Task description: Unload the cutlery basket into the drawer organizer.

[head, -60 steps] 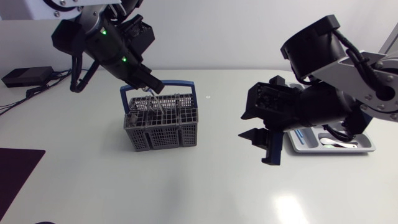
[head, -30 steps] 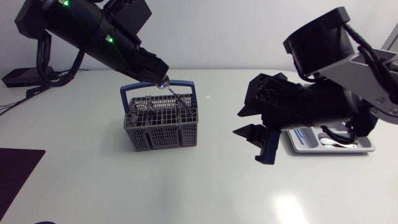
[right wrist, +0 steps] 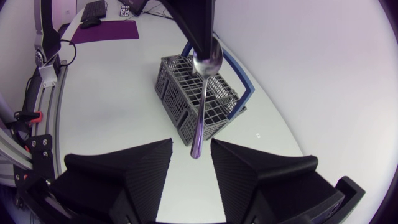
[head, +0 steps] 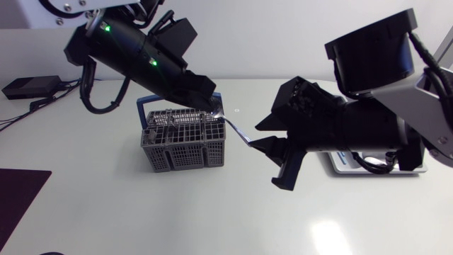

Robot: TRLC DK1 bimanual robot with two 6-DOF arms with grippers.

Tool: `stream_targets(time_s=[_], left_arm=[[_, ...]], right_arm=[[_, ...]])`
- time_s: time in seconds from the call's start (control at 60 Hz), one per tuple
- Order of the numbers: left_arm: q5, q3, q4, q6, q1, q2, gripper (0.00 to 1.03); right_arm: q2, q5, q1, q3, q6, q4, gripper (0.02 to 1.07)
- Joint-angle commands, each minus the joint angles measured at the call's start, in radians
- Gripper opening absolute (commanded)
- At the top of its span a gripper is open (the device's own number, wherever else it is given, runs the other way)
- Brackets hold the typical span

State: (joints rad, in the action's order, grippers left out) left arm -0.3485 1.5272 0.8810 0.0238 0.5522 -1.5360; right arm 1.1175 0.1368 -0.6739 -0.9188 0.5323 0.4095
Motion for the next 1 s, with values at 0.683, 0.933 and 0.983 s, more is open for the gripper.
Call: stream_targets(time_s=[0.683,0.933,0.983], left_arm=[[-0.096,-0.007,-0.019,-0.022,0.034,-0.079,0.04],[-0.098,-0.007,-0.017,-0.022,0.040,-0.076,0.04],[-0.096,-0.009,-0.017,-0.021,0.040,-0.076,0.04]], right_arm=[[0.163,0.001,-0.016,0.009,-0.057,-0.163,0.35],[0.185,0.003,-0.009,-0.005,-0.051,-0.164,0.20],[0.183,0.003,-0.007,-0.008,-0.051,-0.164,0.17]])
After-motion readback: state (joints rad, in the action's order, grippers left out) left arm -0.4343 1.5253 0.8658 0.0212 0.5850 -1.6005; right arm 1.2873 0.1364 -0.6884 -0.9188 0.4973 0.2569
